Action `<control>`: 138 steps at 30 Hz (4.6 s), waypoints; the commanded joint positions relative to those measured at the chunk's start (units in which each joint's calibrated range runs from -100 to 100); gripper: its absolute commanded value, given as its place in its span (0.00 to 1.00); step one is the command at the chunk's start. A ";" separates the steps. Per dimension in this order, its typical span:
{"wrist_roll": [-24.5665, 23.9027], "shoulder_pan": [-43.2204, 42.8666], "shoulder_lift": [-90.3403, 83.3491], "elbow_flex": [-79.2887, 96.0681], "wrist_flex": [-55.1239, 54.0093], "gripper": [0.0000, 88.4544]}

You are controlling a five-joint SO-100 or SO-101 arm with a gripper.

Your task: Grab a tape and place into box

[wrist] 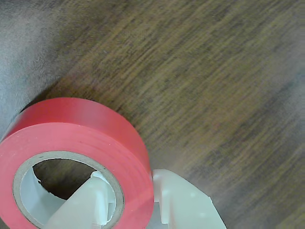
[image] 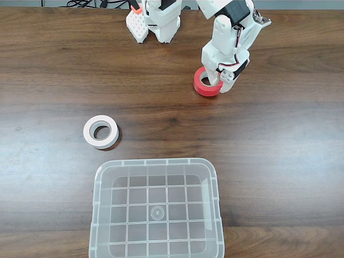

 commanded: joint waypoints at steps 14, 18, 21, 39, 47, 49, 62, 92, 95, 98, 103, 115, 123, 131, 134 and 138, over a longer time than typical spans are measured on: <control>4.12 18.12 -20.93 -34.28 17.93 0.06; 5.38 23.68 -20.21 -40.67 15.96 0.06; 5.86 26.83 -17.55 -44.00 12.88 0.06; 5.43 33.34 17.60 -74.14 3.63 0.06; 5.80 33.27 34.82 -92.01 3.63 0.06; 5.80 33.34 37.72 -94.99 3.80 0.06; 5.49 34.07 42.30 -96.92 4.57 0.14; 3.59 34.07 39.08 -98.84 20.67 0.21; 1.38 33.78 35.30 -99.37 25.55 0.11; -0.52 33.19 30.64 -99.37 31.03 0.02; -3.00 30.71 22.27 -99.37 41.73 0.02; -4.05 29.24 -1.46 -86.84 46.44 0.02; -4.00 29.24 -24.71 -53.81 45.84 0.02; -4.05 29.98 -46.44 -15.62 32.23 0.02; -4.00 29.98 -54.48 -0.38 23.24 0.02; -3.95 29.83 -65.18 19.51 13.65 0.02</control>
